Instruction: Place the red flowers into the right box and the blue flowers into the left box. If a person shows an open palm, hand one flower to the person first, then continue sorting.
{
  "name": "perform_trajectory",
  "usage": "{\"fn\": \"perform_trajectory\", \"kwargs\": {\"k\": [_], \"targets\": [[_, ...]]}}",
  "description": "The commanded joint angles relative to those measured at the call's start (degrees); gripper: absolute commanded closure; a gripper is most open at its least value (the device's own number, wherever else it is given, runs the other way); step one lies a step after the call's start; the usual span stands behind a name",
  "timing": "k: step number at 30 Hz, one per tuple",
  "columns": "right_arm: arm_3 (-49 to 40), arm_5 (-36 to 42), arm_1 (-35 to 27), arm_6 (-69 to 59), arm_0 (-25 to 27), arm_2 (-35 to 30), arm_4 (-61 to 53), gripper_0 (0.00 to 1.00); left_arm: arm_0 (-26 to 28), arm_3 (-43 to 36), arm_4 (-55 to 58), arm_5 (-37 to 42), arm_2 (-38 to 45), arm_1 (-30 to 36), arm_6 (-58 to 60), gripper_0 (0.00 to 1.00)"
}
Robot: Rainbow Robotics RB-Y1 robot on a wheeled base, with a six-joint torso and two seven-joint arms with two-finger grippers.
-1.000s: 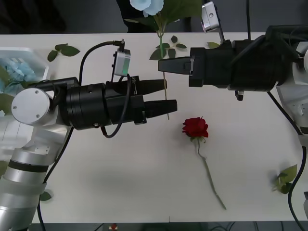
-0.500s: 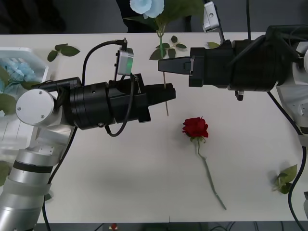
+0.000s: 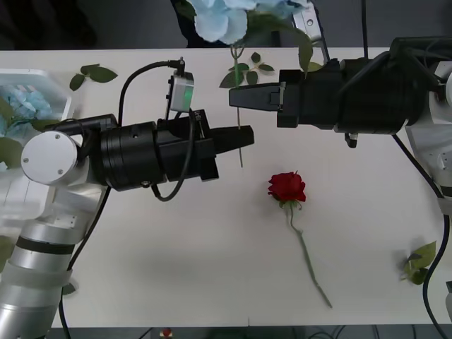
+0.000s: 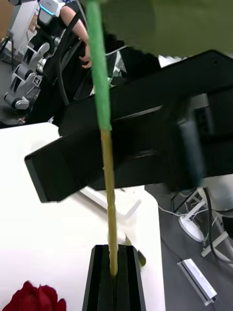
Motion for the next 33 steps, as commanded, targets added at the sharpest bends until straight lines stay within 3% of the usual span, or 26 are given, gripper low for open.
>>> {"fn": "perform_trajectory", "kwargs": {"k": [1, 15, 22, 27, 31, 33], "targets": [[-0.8, -0.02, -0.11, 1.72, -1.4, -0.67, -0.54, 0.0, 1.18, -2.02, 0.05, 0.0, 3.61, 3.15, 1.89, 1.0], [-0.8, -0.02, -0.11, 1.72, -1.4, -0.67, -0.54, 0.0, 3.56, -12.83, -14.98, 8.53, 24.09, 16.51, 30.28, 1.0], [-0.01, 0.33, -2.22, 1.37, 0.0, -1.55, 0.69, 0.0, 7.42, -12.74, -31.76, 8.71, 34.82, 24.51, 36.34, 1.0], [-0.89, 9.38, -5.38, -5.48, 0.27, -3.75, 11.06, 0.0, 10.32, -10.99, -47.5, 8.18, 39.56, 27.58, 36.52, 1.0], [-2.82, 15.27, -6.62, -9.97, 0.27, -4.62, 17.3, 0.0, 12.08, -8.79, -51.27, 5.98, 41.58, 27.93, 36.26, 1.0], [-5.55, 22.48, -7.58, -15.77, 0.27, -5.06, 24.51, 0.0, 15.33, -4.92, -53.21, 0.0, 42.73, 28.55, 35.82, 1.0]]}}
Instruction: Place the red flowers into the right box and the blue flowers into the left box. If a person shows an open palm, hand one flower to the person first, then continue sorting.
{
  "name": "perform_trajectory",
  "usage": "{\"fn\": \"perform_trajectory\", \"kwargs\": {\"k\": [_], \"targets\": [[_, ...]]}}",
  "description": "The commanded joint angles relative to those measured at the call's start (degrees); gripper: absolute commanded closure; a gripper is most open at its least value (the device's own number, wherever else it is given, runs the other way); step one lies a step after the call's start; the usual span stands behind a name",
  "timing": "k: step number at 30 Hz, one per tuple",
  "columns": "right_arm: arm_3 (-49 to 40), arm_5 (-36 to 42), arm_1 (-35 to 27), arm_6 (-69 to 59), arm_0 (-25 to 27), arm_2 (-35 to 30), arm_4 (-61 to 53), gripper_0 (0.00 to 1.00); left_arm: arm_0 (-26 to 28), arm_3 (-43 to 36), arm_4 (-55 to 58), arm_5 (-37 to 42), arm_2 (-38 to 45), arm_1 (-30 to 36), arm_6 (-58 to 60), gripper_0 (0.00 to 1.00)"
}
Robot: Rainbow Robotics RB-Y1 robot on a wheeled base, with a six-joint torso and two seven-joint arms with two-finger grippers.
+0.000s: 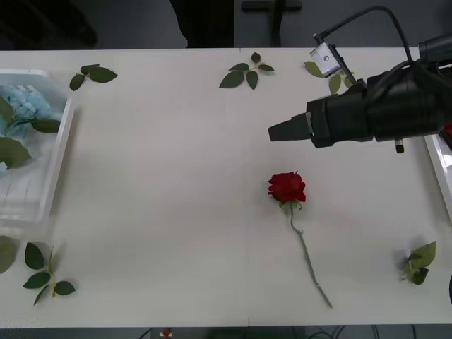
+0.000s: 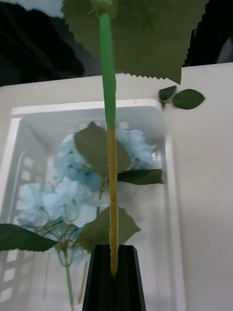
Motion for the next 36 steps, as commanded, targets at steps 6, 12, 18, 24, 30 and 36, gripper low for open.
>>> {"fn": "perform_trajectory", "kwargs": {"k": [6, 12, 18, 24, 30, 36], "targets": [[-9.4, 15.77, -2.25, -15.03, 1.76, -0.56, 17.5, 0.0, 7.91, 11.95, -1.83, -16.95, 1.13, 2.34, -1.51, 1.0], [-13.27, 15.68, -3.13, -16.7, 6.77, 2.87, 26.91, 0.0, 9.14, 20.3, -1.13, -22.93, -2.03, 2.34, -1.86, 1.0], [-13.97, 10.23, -4.27, -17.93, 12.05, 7.53, 34.03, 0.0, 8.0, 25.13, -1.22, -23.45, -4.58, 2.34, -1.86, 1.0], [-13.97, 6.45, -5.5, -21.79, 14.16, 14.47, 41.59, 0.0, 7.12, 25.92, -1.04, -23.54, -5.64, 2.34, -1.95, 0.82], [-13.8, 4.17, -6.12, -27.68, 14.16, 22.65, 50.81, 0.0, 6.51, 25.66, -0.07, -22.93, -5.9, 2.6, -2.12, 0.4], [-10.9, 0.13, -5.94, -30.23, 14.07, 27.13, 53.54, 0.0, 6.68, 20.38, 7.22, -11.06, -1.77, 4.62, -3.27, 0.22]]}}
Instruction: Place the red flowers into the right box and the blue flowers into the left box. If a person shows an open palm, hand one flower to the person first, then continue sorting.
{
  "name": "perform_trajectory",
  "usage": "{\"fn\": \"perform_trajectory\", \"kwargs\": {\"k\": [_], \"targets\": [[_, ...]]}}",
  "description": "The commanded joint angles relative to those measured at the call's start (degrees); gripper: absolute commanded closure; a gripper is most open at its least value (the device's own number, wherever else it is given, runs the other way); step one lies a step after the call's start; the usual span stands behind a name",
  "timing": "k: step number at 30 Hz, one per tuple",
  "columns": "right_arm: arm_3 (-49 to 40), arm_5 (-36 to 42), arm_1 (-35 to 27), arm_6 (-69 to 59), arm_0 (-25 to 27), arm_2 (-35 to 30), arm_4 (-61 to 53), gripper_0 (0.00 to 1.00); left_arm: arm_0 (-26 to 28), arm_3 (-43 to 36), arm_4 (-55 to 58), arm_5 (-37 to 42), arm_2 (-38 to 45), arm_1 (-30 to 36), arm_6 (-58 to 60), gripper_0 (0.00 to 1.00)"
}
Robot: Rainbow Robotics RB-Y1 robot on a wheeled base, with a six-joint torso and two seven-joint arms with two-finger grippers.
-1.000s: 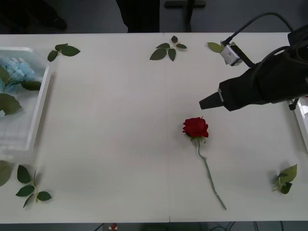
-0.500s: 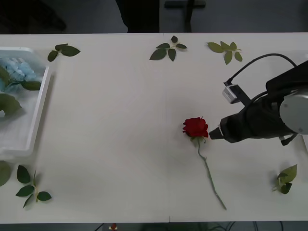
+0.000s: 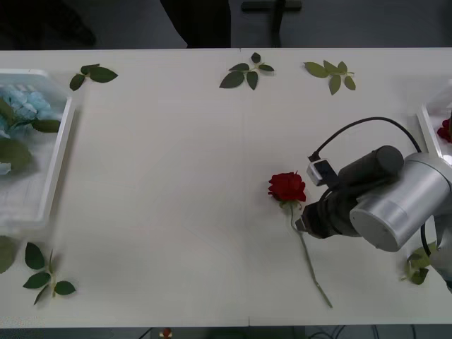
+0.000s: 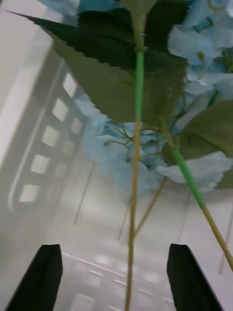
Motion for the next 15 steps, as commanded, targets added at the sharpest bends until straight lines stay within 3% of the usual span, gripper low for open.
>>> {"fn": "perform_trajectory", "kwargs": {"k": [1, 7, 15], "targets": [[1.9, -3.15, -1.01, -2.72, -0.84, 1.11, 1.48, 0.0, -0.06, -6.69, 6.32, 9.73, 5.03, 4.63, -3.35, 0.19], [5.06, -4.82, 0.57, -2.46, -0.93, 2.43, 3.68, 0.0, 1.26, -13.81, 15.73, 19.22, 8.55, 6.74, -4.14, 0.17], [6.82, -5.17, 2.68, -2.9, -0.93, 5.24, 8.16, 0.0, 2.4, -19.7, 38.49, 23.08, 12.15, 6.82, -5.72, 0.16]]}}
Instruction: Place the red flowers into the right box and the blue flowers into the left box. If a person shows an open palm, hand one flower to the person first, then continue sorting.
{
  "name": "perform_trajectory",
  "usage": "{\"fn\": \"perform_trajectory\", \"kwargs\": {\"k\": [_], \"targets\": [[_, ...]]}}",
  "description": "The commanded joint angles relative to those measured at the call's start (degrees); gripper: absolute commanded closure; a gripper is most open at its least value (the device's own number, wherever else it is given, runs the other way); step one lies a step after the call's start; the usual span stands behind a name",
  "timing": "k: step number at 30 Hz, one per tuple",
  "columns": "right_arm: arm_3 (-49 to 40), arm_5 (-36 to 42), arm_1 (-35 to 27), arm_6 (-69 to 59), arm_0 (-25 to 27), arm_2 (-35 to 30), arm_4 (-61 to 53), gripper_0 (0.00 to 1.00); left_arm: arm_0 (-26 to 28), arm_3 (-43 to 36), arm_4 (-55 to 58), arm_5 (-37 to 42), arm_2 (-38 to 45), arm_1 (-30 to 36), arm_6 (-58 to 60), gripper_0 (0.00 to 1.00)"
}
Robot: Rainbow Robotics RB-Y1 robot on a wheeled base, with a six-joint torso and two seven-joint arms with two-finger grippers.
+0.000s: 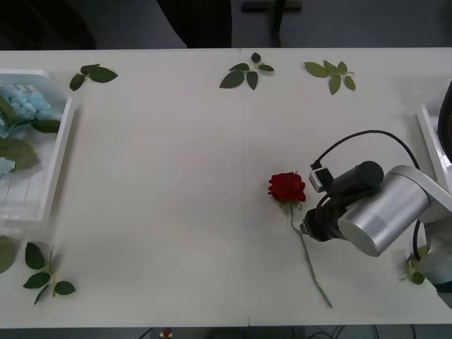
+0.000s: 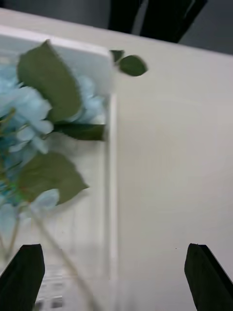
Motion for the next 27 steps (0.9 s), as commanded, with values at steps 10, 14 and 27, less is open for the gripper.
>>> {"fn": "perform_trajectory", "kwargs": {"k": [10, 14, 27], "targets": [[2.38, -2.61, 4.36, -2.51, -1.71, 5.47, 5.24, 0.0, -1.48, -10.59, 21.77, -7.28, -13.81, 1.62, -15.34, 0.15], [4.49, -4.19, 5.5, -2.77, -1.97, 5.64, 5.5, 0.0, -3.85, -13.32, 22.29, -10.54, -22.25, 1.71, -18.5, 0.15], [5.98, -4.63, 6.38, -2.95, -2.06, 7.23, 6.65, 0.0, -16.69, -13.06, 16.76, 5.11, -30.78, -7.43, -18.76, 0.14]]}}
